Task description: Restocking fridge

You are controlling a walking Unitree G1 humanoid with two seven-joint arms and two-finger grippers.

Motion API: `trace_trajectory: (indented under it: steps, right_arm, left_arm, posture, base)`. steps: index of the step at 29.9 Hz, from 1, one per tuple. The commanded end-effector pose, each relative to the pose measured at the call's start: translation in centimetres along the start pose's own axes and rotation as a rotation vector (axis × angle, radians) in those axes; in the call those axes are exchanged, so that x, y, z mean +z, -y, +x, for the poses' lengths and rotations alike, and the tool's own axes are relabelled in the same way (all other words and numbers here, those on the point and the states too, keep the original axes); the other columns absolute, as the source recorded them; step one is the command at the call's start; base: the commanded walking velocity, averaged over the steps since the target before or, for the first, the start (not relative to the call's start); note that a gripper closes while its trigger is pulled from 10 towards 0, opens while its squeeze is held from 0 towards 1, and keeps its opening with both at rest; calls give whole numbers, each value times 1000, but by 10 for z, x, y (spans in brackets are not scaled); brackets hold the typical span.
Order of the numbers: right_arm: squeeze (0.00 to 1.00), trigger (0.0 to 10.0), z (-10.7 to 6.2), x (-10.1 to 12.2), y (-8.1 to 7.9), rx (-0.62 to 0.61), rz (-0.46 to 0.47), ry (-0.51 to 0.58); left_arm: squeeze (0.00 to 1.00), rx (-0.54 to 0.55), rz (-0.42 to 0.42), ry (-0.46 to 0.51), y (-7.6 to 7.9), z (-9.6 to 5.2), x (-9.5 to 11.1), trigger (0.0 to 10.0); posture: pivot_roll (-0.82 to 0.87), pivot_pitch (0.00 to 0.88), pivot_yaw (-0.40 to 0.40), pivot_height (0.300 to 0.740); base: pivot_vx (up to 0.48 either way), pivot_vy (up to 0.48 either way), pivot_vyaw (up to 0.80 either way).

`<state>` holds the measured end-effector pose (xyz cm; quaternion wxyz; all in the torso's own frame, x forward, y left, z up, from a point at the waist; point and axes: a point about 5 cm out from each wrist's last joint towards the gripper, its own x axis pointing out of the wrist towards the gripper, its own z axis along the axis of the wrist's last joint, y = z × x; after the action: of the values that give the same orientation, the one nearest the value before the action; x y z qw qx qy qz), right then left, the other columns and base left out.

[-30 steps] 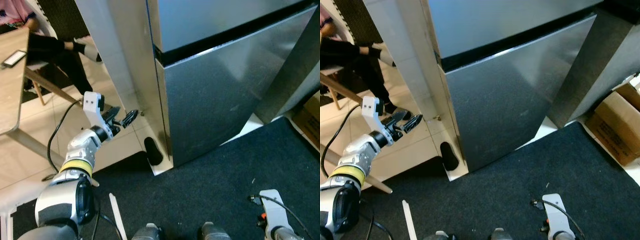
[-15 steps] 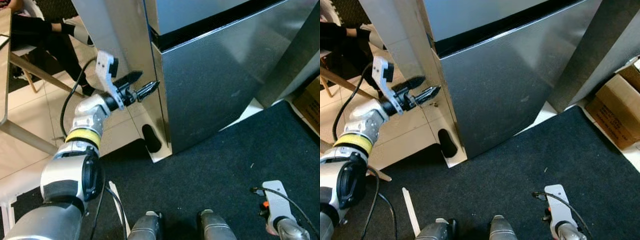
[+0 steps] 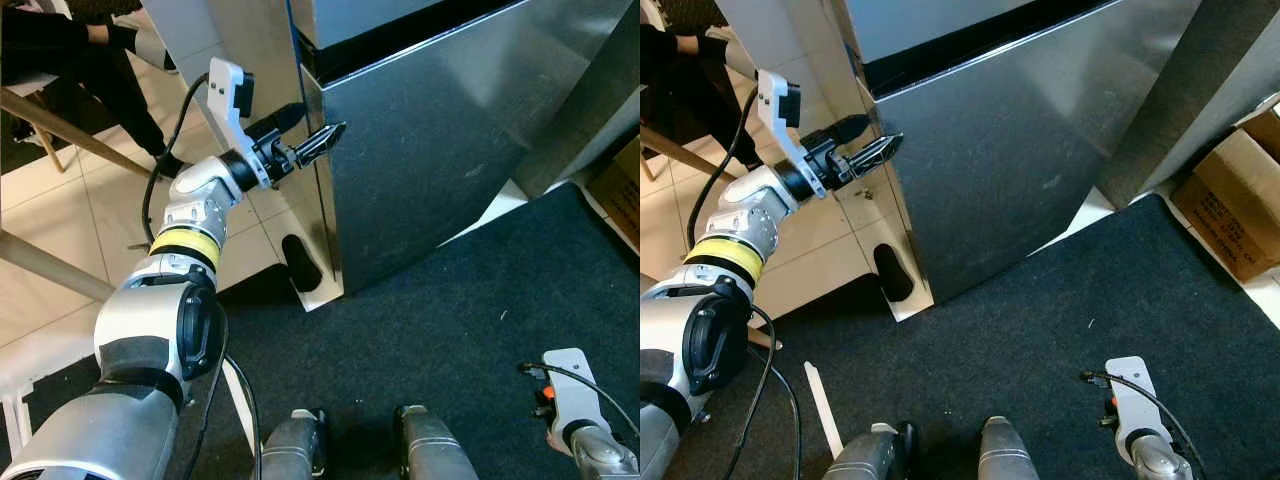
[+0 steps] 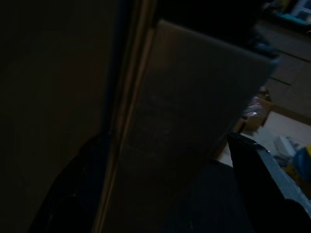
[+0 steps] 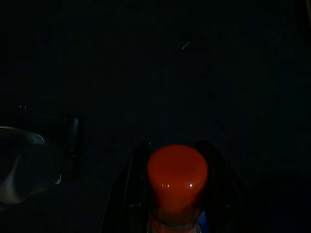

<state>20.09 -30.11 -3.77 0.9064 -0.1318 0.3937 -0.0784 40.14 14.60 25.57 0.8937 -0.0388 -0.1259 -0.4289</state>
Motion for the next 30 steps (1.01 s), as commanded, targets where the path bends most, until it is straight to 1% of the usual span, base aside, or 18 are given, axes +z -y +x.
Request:
trace_trajectory:
  steps: [1,3,4,5,8,10,11,12,17,18,19,20,21,25,26,27,29,30]
  right_arm:
    - [0,10000,-5,-15,7,-23,12,-36]
    - [0,10000,-5,-15,8,-28,14,-35]
    - [0,10000,-5,-15,10,-35,20,-30]
    - [0,10000,-5,-15,10,-35,20,-30]
    - [0,10000,-5,-14,10,-39,26,-25]
    - [0,10000,-5,-13,10,-40,27,-24]
    - [0,10000,-4,-11,8,-42,37,-19]
    - [0,10000,-3,-10,8,-42,40,-17]
    - [0,10000,-2,-6,5,-40,49,-8]
    - [0,10000,-2,-6,5,-40,49,-8]
    - [0,10000,-2,-4,4,-41,56,-2]
    - [0,10000,-2,-4,4,-41,56,-2]
    - [0,10000,-1,-3,4,-44,62,2]
    - [0,10000,-1,-2,4,-46,65,3]
    - [0,10000,-1,-1,4,-49,73,4]
    - [0,10000,-1,-1,4,-49,73,4]
    - [0,10000,0,-2,1,-47,86,1]
    - [0,10000,0,-3,-3,-35,90,-3]
  left_arm:
    - [0,-36,-16,2,7,9,-2,10000]
    - [0,-62,-26,16,9,12,0,10000]
    - [0,-225,-68,34,23,21,2,10000]
    - [0,-225,-68,34,23,21,2,10000]
    - [0,-407,-125,35,41,28,-3,10000]
    - [0,-429,-136,36,43,29,-4,10000]
    - [0,-590,-161,-13,64,30,-23,10000]
    - [0,-643,-170,-32,71,30,-29,10000]
    - [0,-770,-211,-77,86,25,-47,10000]
    - [0,-770,-211,-77,86,25,-47,10000]
    - [0,-838,-247,-96,98,20,-56,10000]
    - [0,-838,-247,-96,98,20,-56,10000]
    - [0,-886,-277,-104,109,17,-62,10000]
    - [0,-914,-294,-106,117,14,-65,10000]
    - [0,-950,-332,-109,129,10,-73,10000]
    - [0,-950,-332,-109,129,10,-73,10000]
    - [0,-997,-395,-133,153,-2,-93,10000]
    - [0,-990,-429,-147,158,-8,-103,10000]
  posture:
    - [-184,366,87,740]
    - [-184,366,87,740]
    - [-186,363,92,740]
    - [-186,363,92,740]
    - [-176,358,97,740]
    - [-175,357,99,740]
    - [-170,354,104,740]
    - [-168,352,103,740]
    - [-164,341,108,740]
    - [-164,341,108,740]
    - [-163,331,111,740]
    - [-163,331,111,740]
    - [-160,324,113,740]
    - [-159,320,115,740]
    - [-152,310,119,740]
    - [-152,310,119,740]
    - [-150,300,124,740]
    - [-144,291,127,740]
  base:
    - [0,0,0]
    - [0,0,0]
    - [0,0,0]
    - [0,0,0]
    - [0,0,0]
    - [0,0,0]
    - [0,0,0]
    - [0,0,0]
    - [0,0,0]
    - [0,0,0]
    - [0,0,0]
    - [0,0,0]
    - [0,0,0]
    - [0,0,0]
    - [0,0,0]
    - [0,0,0]
    - [0,0,0]
    - [0,0,0]
